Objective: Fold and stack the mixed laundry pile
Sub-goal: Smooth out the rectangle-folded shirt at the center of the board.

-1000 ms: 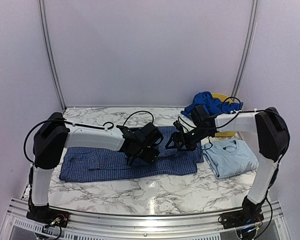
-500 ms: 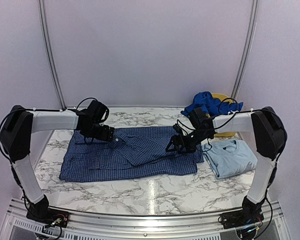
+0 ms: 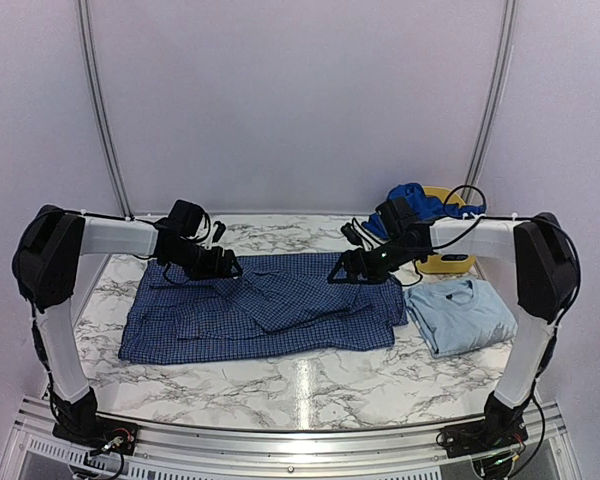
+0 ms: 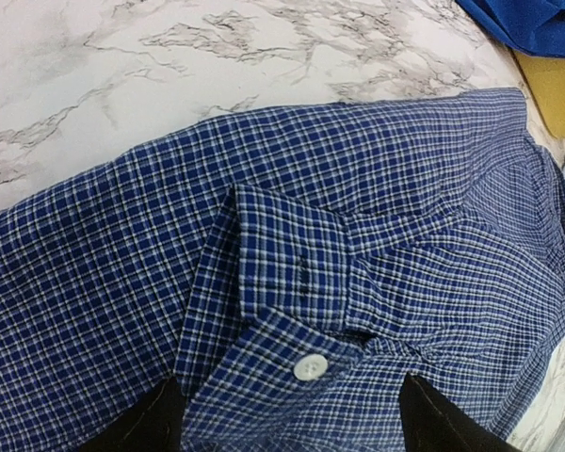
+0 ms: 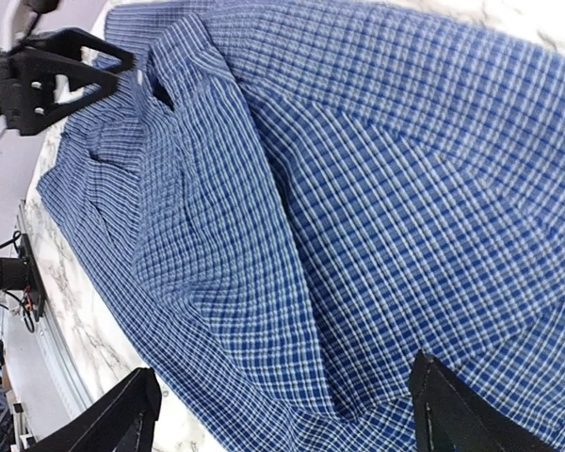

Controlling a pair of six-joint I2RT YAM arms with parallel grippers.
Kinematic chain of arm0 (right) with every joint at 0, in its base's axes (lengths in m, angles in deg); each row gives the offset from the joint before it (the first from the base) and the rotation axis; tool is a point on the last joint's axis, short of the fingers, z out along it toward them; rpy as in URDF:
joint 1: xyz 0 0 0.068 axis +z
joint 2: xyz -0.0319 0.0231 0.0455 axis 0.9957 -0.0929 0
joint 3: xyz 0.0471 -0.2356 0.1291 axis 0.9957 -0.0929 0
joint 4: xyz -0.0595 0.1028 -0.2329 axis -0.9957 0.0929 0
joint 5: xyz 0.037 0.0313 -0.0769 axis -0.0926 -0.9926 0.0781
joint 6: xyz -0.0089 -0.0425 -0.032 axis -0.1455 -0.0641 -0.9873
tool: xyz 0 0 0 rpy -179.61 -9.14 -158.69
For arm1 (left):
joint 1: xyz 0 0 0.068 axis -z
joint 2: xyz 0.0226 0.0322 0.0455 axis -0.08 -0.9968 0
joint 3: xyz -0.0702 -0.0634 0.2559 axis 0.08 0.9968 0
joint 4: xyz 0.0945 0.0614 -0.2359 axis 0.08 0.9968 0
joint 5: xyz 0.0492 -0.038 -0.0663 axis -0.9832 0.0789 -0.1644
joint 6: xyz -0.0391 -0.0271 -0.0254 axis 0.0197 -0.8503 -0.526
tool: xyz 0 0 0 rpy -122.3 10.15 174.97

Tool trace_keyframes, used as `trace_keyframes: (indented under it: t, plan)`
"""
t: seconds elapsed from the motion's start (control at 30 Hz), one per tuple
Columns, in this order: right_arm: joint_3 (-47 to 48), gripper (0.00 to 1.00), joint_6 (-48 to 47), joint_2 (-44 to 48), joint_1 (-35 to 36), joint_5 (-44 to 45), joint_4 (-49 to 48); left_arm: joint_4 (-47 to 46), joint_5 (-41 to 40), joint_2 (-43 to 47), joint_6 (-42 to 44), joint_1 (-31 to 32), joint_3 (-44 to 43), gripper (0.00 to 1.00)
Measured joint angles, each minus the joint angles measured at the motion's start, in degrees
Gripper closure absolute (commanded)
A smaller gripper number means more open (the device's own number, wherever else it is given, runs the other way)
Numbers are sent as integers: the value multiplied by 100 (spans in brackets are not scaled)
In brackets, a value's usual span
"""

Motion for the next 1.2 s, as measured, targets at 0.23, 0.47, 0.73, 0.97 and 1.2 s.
trace_keyframes:
  t: [0.23, 0.47, 0.73, 0.97, 1.2]
  plan:
    - [459, 14, 151, -208, -7, -229, -166, 2, 111, -509, 39, -55, -396, 18]
    - [520, 14, 457, -503, -116, -544, -330, -37, 837, -691, 118, -103, -472, 77]
    - [509, 14, 649, -520, -494, -881, -623, -177, 1095, -273, 68, -219, -138, 100]
    - [780, 15, 778, -1123, -584, -1023, -721, -439, 776, 424, -208, -874, 463, 100]
    - [833, 16, 927, -1578, -597, -970, -717, -557, 435, 466, -262, -1121, 876, 100]
